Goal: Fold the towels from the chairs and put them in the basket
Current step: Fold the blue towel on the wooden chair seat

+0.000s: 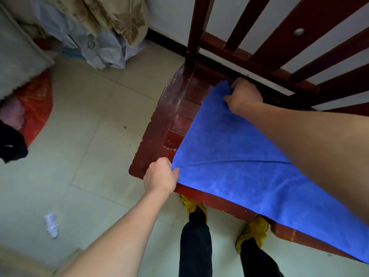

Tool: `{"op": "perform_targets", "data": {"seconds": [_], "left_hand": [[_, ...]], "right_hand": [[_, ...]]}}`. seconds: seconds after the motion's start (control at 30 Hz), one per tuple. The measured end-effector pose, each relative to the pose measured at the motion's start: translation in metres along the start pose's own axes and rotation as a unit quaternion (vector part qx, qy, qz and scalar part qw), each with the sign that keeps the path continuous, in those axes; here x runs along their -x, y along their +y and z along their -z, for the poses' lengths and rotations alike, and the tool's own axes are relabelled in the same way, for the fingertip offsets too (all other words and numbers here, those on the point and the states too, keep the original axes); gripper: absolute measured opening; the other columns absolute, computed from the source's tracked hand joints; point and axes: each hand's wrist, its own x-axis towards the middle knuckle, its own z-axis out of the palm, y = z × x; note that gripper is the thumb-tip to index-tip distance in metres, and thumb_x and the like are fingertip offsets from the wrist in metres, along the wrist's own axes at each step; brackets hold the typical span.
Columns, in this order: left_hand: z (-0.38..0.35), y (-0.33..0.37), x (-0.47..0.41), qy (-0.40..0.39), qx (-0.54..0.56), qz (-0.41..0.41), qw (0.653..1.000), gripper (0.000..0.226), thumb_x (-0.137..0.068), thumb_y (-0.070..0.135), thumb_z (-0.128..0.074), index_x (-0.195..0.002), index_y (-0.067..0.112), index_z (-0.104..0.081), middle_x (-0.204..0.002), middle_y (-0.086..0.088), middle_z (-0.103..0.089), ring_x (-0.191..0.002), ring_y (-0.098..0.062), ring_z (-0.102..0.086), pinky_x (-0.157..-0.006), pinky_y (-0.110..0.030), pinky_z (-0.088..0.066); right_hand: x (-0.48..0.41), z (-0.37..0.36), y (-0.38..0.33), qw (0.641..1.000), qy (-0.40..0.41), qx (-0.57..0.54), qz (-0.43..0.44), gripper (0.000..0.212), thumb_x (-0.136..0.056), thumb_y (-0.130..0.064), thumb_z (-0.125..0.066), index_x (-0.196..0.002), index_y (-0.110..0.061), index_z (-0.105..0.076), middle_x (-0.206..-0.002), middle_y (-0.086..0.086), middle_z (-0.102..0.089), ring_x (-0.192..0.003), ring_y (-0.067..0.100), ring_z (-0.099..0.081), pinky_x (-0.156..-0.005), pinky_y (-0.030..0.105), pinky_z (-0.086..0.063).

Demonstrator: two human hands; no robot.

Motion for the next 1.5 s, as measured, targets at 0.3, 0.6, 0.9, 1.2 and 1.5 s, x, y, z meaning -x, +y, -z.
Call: {"op": "perform_targets", "data": {"seconds": [0.3, 0.6, 0.9, 1.2, 1.5], "left_hand": [[0.028, -0.042, -0.009, 0.024, 0.032, 0.057, 0.998, 0.021, -0.074, 0.025, -0.068, -0.067, 0.014, -0.051, -0.062, -0.001, -0.056, -0.068, -0.028, -0.055, -0.055, -0.028, -0.037], [0.051, -0.041, -0.027, -0.001, -0.011, 0.053, 0.999, 0.018, -0.078, 0.03, -0.069, -0.079, 0.015, -0.058, -0.075, -0.003, -0.063, -0.077, -0.028, -0.059, -0.064, -0.028, -0.042], [0.037, 0.043, 0.012, -0.042, -0.092, -0.092, 0.991, 0.016, -0.083, 0.032, -0.062, -0.096, 0.023, -0.058, -0.094, -0.005, -0.065, -0.088, -0.03, -0.061, -0.072, -0.031, -0.047], [-0.092, 0.142, 0.133, -0.177, -0.12, -0.226, 0.951, 0.017, -0.084, 0.031, -0.055, -0.1, 0.025, -0.054, -0.095, -0.003, -0.065, -0.091, -0.025, -0.058, -0.068, -0.03, -0.041], [-0.225, 0.213, 0.232, -0.18, -0.138, -0.255, 0.94, 0.019, -0.088, 0.034, -0.055, -0.105, 0.025, -0.057, -0.101, 0.0, -0.067, -0.102, -0.024, -0.058, -0.073, -0.03, -0.041]], "right_hand": [[-0.003, -0.001, -0.059, 0.986, 0.038, -0.106, 0.119, 0.027, -0.091, -0.019, -0.055, -0.118, -0.016, -0.055, -0.124, 0.009, -0.051, -0.096, 0.025, -0.055, -0.074, 0.029, -0.036], [0.071, -0.031, 0.0, 0.98, 0.047, -0.103, 0.166, 0.055, -0.087, -0.012, -0.055, -0.14, -0.02, -0.04, -0.147, 0.004, -0.032, -0.119, 0.028, -0.047, -0.073, 0.031, -0.041], [0.177, -0.048, 0.169, 0.988, -0.015, -0.126, -0.084, 0.045, -0.091, -0.023, -0.055, -0.135, -0.019, -0.046, -0.139, 0.003, -0.041, -0.114, 0.027, -0.054, -0.079, 0.037, -0.048], [0.223, -0.004, 0.349, 0.947, 0.043, -0.152, -0.28, 0.036, -0.088, -0.023, -0.06, -0.123, -0.017, -0.059, -0.125, 0.014, -0.055, -0.105, 0.034, -0.06, -0.086, 0.038, -0.047], [0.199, 0.018, 0.507, 0.93, 0.088, -0.216, -0.284, 0.023, -0.088, -0.018, -0.062, -0.108, -0.008, -0.066, -0.11, 0.017, -0.068, -0.105, 0.035, -0.062, -0.087, 0.036, -0.047]]}}
